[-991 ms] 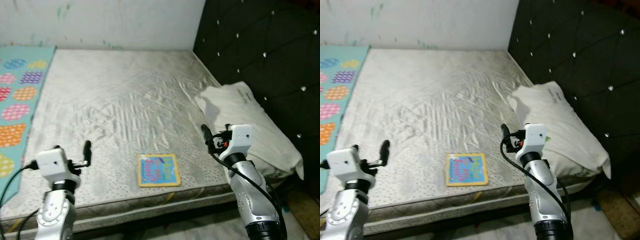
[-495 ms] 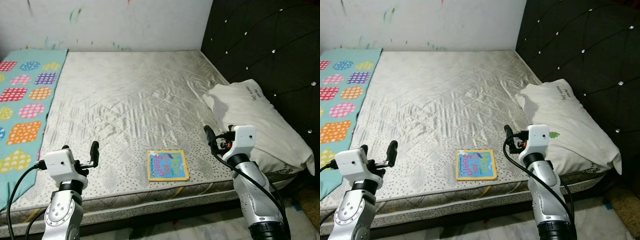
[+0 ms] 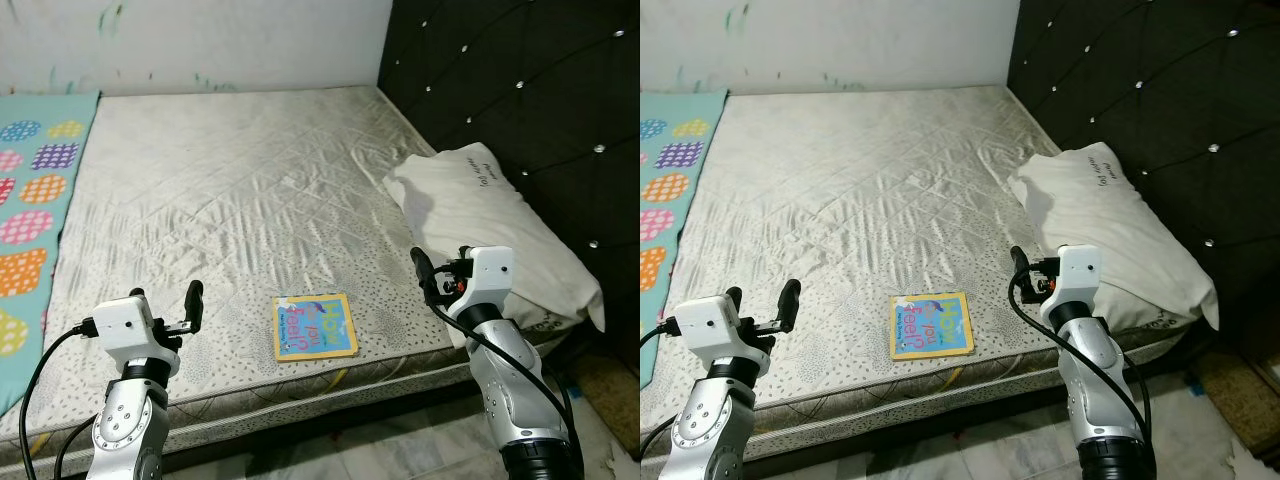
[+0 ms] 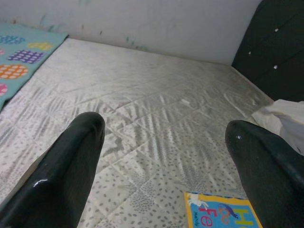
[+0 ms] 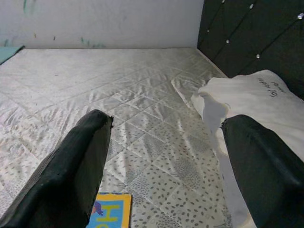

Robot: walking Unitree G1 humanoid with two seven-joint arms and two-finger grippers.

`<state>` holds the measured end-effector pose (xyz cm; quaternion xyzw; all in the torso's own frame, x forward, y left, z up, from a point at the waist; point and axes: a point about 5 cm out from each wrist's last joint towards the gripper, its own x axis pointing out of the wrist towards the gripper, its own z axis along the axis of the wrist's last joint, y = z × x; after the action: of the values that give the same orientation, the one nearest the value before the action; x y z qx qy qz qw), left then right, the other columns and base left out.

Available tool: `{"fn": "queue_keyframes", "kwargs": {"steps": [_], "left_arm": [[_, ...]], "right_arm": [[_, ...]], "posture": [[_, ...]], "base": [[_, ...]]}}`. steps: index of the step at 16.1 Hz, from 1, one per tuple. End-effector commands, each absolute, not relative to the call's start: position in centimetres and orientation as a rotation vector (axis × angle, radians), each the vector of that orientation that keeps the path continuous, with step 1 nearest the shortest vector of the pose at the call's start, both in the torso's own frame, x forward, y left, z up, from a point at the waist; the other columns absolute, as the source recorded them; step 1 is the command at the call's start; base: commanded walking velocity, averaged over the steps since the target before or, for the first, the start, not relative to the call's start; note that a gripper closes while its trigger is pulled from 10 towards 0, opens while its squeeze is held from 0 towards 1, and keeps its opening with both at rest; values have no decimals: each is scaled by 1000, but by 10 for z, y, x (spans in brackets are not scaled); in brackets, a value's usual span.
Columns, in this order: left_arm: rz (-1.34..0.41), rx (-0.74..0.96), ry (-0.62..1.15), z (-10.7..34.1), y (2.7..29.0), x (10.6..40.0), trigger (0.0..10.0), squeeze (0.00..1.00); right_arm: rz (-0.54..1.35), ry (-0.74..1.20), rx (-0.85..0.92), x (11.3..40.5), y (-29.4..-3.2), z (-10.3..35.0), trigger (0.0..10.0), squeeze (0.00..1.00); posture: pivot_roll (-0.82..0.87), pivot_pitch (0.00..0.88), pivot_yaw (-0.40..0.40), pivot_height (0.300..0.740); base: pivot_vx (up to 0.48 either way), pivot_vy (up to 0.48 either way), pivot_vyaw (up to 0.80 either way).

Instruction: Clean up the room

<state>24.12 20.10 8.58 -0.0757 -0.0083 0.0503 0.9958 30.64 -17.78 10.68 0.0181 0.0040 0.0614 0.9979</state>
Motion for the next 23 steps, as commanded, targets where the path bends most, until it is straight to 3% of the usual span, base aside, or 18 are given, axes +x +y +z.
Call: {"fn": "queue_keyframes", "kwargs": {"steps": [1,6,11,23], "left_arm": [[101,-154,-16,86,202,242,10000,0],[97,-157,-12,87,202,242,10000,0],[90,-154,-13,87,202,243,10000,0],[112,-154,-6,86,204,244,10000,0]], "right_arm": [[117,17,41,307,-179,106,10000,0],[112,16,43,307,-180,106,10000,0],[109,17,43,308,-180,106,10000,0],[104,17,53,310,-180,107,10000,0]], "posture": [[-67,32,-53,740],[-67,39,-51,740],[-68,38,-50,740],[-64,29,-48,740]], "base": [[0,0,0],[0,0,0],[0,0,-688],[0,0,0]]}}
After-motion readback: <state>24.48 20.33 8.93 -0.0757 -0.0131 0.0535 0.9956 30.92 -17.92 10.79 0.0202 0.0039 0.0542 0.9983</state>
